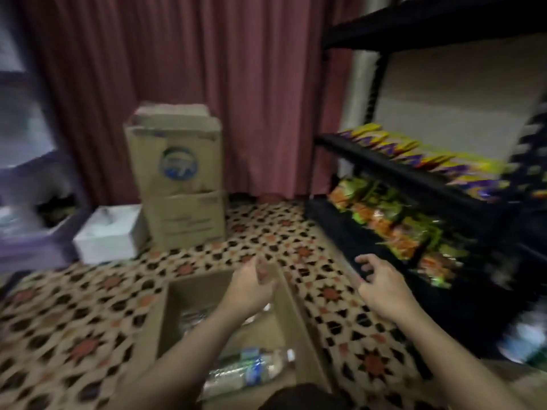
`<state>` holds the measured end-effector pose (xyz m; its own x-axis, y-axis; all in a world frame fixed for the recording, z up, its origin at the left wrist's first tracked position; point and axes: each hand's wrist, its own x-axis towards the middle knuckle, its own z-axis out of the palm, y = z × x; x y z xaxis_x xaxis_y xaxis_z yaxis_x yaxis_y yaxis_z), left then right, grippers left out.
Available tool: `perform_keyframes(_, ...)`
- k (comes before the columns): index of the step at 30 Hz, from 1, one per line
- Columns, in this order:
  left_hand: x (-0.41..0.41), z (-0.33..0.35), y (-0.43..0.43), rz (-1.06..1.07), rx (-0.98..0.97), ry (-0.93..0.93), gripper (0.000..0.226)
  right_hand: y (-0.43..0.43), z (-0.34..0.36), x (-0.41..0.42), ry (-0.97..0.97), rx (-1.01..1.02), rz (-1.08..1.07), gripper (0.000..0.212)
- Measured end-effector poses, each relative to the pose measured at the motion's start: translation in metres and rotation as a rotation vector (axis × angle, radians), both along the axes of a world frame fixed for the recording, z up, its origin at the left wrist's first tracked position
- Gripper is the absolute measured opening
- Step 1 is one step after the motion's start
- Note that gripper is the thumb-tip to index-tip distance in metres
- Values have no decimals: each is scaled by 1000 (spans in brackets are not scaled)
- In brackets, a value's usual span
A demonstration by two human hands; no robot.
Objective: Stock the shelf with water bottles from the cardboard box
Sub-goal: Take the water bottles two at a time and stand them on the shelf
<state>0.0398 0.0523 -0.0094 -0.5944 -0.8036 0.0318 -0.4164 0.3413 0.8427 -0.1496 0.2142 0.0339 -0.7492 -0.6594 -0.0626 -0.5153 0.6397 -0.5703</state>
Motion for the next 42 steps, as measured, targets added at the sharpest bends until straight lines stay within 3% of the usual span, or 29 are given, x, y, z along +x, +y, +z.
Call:
perform_keyframes(3,50,-45,-21,138,8,-136,38,-47,-35,33,-87,67,125,49)
perform_keyframes(5,76,-78,-29,200,48,-212,32,-72,-61,51,-133,80,186,52)
perform_keyframes(8,95,-132,-45,177,71,-338,43,-99,-110,66,-208,144,205,61)
perform_keyframes(12,91,-177,-79,109,18,-486,56,-120,-185,71,-393,253,76,70)
perform_keyframes(18,39,-223,-149,-77,-143,-701,78,-138,-268,82,-668,298,-32,44)
perform_keyframes(25,1,-283,-199,-170,-218,-918,85,-166,-355,96,-1144,194,-359,74)
perform_keyframes(28,1,-304,-210,-181,-216,-1019,103,-171,-365,105,-1267,134,-551,68)
perform_keyframes(30,3,-314,-214,-171,-222,-1075,114,-174,-370,111,-1286,48,-645,81)
perform_keyframes(32,2,-320,-217,-174,-243,-1124,119,-179,-379,117,-1226,-28,-722,121)
perform_keyframes(33,-1,-320,-220,-172,-262,-1147,118,-182,-390,118,-1199,-32,-758,130)
perform_keyframes(35,-10,-320,-225,-166,-299,-1170,116,-187,-390,118,-1148,-2,-775,131)
perform_keyframes(39,-23,-314,-227,-201,-320,-1207,107,-187,-393,111,-1038,44,-709,112)
perform_keyframes(42,-22,-309,-220,-178,-221,-1220,104,-187,-395,109,-1013,79,-688,115)
